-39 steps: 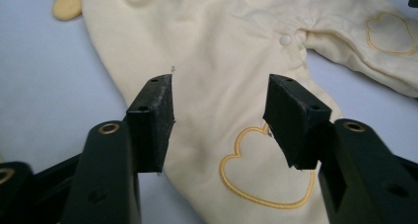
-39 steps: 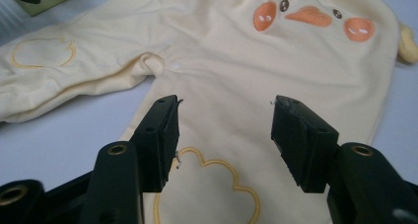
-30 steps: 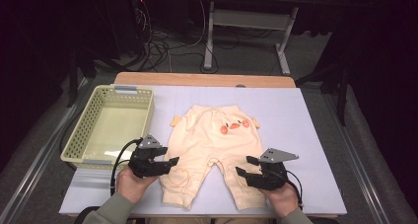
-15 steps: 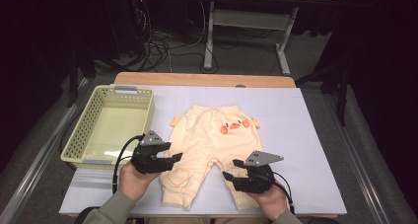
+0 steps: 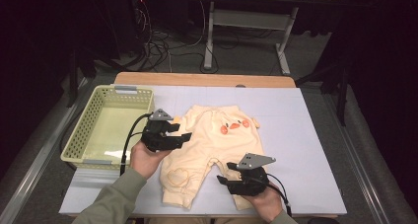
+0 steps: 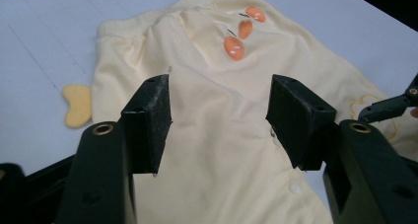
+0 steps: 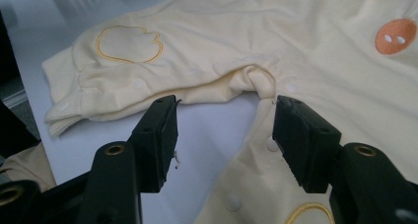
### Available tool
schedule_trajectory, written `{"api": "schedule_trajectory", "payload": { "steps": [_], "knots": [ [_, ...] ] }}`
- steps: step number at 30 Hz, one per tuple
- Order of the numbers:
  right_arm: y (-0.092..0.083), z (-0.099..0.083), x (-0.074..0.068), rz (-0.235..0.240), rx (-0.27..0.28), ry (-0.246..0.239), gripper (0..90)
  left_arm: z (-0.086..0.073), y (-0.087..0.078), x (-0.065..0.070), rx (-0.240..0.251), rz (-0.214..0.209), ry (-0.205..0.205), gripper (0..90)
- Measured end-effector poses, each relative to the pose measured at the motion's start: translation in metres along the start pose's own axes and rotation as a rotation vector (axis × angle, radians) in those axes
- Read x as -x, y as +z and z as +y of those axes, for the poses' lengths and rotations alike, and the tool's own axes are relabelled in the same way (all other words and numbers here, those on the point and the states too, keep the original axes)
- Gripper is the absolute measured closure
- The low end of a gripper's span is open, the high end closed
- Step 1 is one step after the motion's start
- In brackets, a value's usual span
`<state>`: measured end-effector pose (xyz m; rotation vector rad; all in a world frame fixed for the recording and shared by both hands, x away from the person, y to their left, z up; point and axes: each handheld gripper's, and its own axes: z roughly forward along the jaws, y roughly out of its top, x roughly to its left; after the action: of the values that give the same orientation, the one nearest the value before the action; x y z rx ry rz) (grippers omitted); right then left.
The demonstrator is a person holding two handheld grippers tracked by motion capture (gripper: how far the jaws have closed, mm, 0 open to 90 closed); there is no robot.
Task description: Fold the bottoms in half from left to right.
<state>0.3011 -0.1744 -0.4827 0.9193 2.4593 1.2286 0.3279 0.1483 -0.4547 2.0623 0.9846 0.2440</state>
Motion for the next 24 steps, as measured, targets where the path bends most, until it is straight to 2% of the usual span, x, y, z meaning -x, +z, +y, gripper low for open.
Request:
{"api": "schedule_trajectory", "payload": {
  "steps": [3,7,13,19,24],
  "knots": [
    [0.004,0.001,-0.004,0.013,-0.002,-0.014,43.1,0.009,0.002,0.000,0.009,-0.010,-0.004,40.8],
    [0.005,0.001,-0.006,0.023,-0.005,-0.021,43.1,0.029,0.006,-0.002,0.019,-0.002,0.012,40.8],
    [0.008,0.001,-0.009,0.032,-0.019,-0.028,43.1,0.047,0.013,-0.012,0.023,-0.019,-0.031,40.7],
    [0.009,0.001,-0.009,0.034,-0.020,-0.034,43.1,0.062,0.023,-0.025,-0.007,-0.022,-0.081,40.8],
    [0.009,0.000,-0.009,0.038,-0.025,-0.032,43.1,0.075,0.034,-0.035,-0.029,-0.018,-0.083,40.7]
  ]
}}
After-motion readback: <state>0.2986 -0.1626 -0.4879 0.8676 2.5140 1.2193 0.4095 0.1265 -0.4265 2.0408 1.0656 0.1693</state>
